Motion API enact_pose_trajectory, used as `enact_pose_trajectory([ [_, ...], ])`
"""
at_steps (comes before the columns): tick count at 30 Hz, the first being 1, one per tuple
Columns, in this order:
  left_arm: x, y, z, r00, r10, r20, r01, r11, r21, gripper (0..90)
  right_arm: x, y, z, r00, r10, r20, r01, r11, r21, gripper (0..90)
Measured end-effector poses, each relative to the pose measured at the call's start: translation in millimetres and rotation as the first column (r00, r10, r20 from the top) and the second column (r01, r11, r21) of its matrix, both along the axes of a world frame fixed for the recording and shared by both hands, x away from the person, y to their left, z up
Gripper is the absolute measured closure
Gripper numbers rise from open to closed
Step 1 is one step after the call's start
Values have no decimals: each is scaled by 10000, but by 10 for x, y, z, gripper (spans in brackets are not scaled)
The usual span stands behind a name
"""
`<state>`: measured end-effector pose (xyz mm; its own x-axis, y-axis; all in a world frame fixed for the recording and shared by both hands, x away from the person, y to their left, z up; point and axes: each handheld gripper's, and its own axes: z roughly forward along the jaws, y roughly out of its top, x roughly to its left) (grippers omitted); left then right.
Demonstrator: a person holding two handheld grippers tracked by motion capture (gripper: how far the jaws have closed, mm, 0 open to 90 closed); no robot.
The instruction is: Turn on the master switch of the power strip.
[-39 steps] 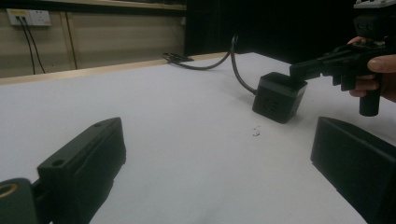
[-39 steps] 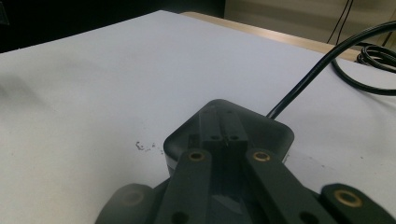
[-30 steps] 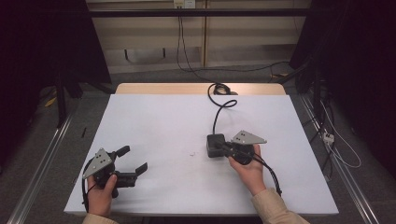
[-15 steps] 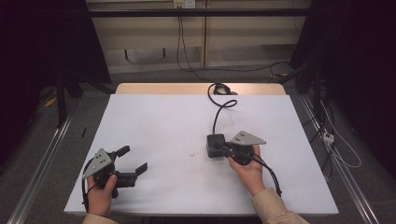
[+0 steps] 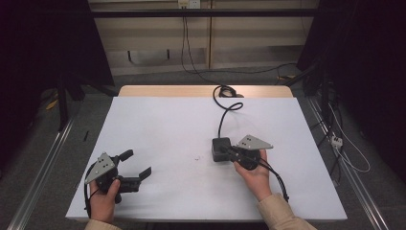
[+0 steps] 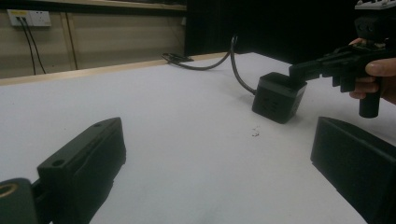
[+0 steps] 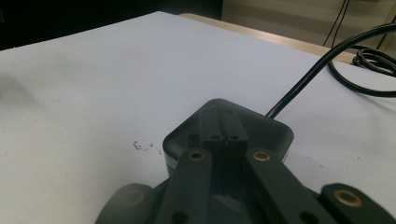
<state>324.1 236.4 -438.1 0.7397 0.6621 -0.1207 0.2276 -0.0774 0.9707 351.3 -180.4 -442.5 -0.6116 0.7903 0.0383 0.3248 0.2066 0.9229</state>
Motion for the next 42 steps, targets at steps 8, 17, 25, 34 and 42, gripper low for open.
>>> enact_pose_trajectory([
  [8,-2,-2,0,10000,10,-3,-10,10000,-16,28,1,2,3,9999,-52,-117,53,10000,75,900],
  [17,-1,5,2,10000,12,9,-12,10000,-3,28,-2,4,3,10000,-42,-54,42,10000,-17,900],
  [25,-6,1,4,10000,54,4,-54,10000,-71,29,-6,14,0,10000,-64,-76,63,9999,-88,900],
  [34,6,0,-4,10000,-18,-10,18,10000,-10,28,-1,7,-1,10000,5,-1,-5,9999,-101,900],
  [42,15,5,-6,10000,24,-35,-24,10000,-48,29,-11,10,13,9998,156,-143,-154,9998,156,900],
])
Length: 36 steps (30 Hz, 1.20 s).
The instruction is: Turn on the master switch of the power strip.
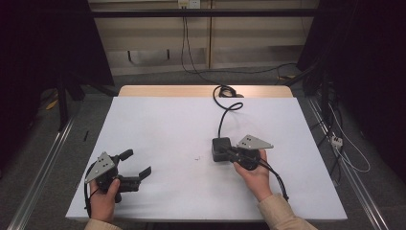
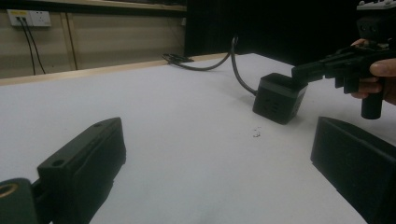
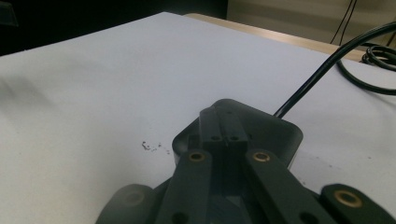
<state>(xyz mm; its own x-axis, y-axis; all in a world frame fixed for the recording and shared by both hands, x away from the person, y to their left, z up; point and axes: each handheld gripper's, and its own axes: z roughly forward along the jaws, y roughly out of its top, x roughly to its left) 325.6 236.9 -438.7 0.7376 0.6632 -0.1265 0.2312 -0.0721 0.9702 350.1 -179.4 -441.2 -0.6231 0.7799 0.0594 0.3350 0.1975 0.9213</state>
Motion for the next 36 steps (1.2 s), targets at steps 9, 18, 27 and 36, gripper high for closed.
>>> enact_pose_trajectory([
  [9,3,19,-11,10000,10,-17,-10,10000,-5,28,8,-51,56,9999,-140,44,138,9994,310,900],
  [18,0,10,-7,10000,-56,-5,56,10000,41,28,9,-61,54,9996,-192,-206,202,9985,513,834],
  [27,0,10,-8,10000,-71,-14,71,10000,36,29,12,-71,58,9991,-256,-343,279,9972,691,725],
  [36,7,9,-7,10000,-52,-49,52,10000,36,28,6,-99,74,9984,-378,-409,411,9957,834,594],
])
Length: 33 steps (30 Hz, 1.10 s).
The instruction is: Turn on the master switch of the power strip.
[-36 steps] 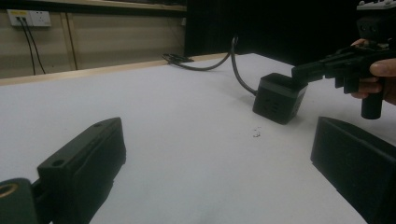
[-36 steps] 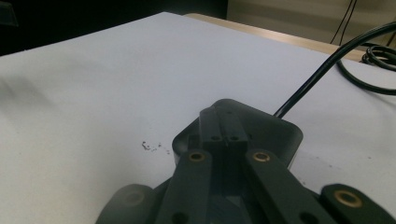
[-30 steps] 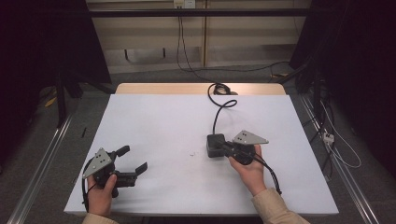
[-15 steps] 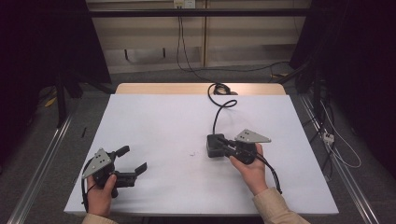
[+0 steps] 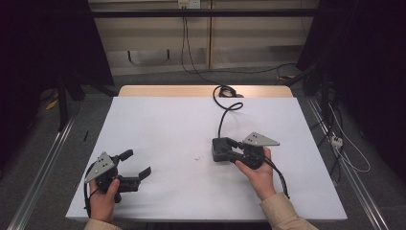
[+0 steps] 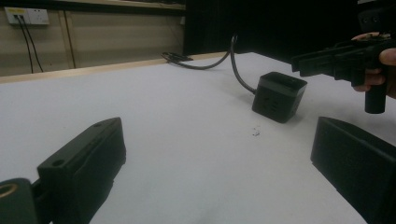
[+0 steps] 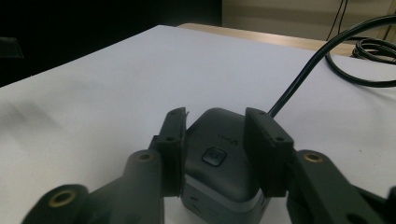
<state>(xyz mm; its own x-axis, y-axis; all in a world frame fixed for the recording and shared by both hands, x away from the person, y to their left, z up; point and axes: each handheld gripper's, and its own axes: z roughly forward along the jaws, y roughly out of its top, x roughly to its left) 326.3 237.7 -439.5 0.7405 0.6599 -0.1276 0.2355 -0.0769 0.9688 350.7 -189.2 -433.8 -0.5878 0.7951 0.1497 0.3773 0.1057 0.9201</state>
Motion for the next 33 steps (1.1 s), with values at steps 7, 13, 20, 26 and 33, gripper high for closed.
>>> enact_pose_trajectory([
  [7,8,-14,2,10000,-72,-15,72,10000,-4,28,-29,-43,24,9999,-134,-8,135,9999,100,471],
  [13,16,-27,7,10000,-92,-2,92,9999,-63,29,-75,-116,30,9998,-94,-165,99,9994,317,375],
  [20,25,-33,5,9999,-145,-5,145,9999,-77,28,-124,-185,33,9997,116,-209,-110,9995,284,294],
  [26,27,-33,7,9999,-149,-6,149,9999,-74,28,-168,-253,40,9998,93,-176,-86,9991,411,253],
  [33,28,-28,4,9999,-127,3,127,9999,-89,28,-189,-307,38,9999,40,-124,-36,9996,296,233],
])
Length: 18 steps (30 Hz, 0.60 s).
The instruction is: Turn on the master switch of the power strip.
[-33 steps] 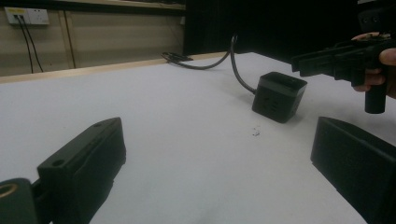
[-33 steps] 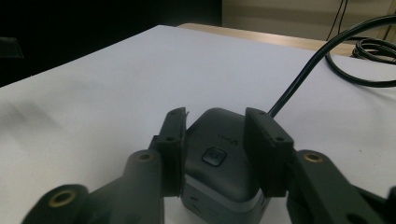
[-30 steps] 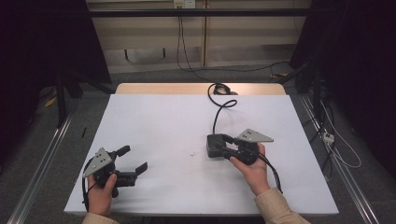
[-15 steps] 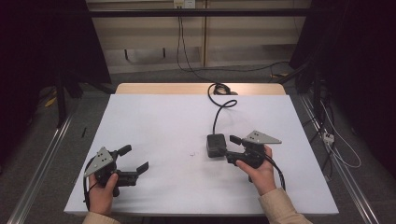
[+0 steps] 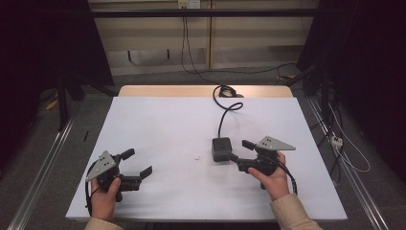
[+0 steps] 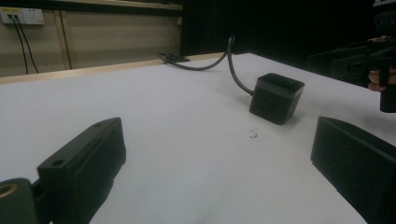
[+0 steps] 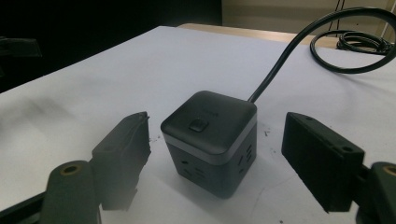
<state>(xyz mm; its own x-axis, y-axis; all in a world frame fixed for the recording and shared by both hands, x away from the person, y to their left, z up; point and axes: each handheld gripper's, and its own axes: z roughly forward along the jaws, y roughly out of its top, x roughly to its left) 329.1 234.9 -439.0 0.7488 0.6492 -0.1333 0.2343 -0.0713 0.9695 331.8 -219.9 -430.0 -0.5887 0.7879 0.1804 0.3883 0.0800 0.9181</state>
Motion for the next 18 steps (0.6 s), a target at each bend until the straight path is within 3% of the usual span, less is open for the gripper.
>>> enact_pose_trajectory([
  [18,-2,-6,5,10000,5,-8,-5,10000,51,28,-107,-155,-20,9998,-73,167,76,9998,-208,204],
])
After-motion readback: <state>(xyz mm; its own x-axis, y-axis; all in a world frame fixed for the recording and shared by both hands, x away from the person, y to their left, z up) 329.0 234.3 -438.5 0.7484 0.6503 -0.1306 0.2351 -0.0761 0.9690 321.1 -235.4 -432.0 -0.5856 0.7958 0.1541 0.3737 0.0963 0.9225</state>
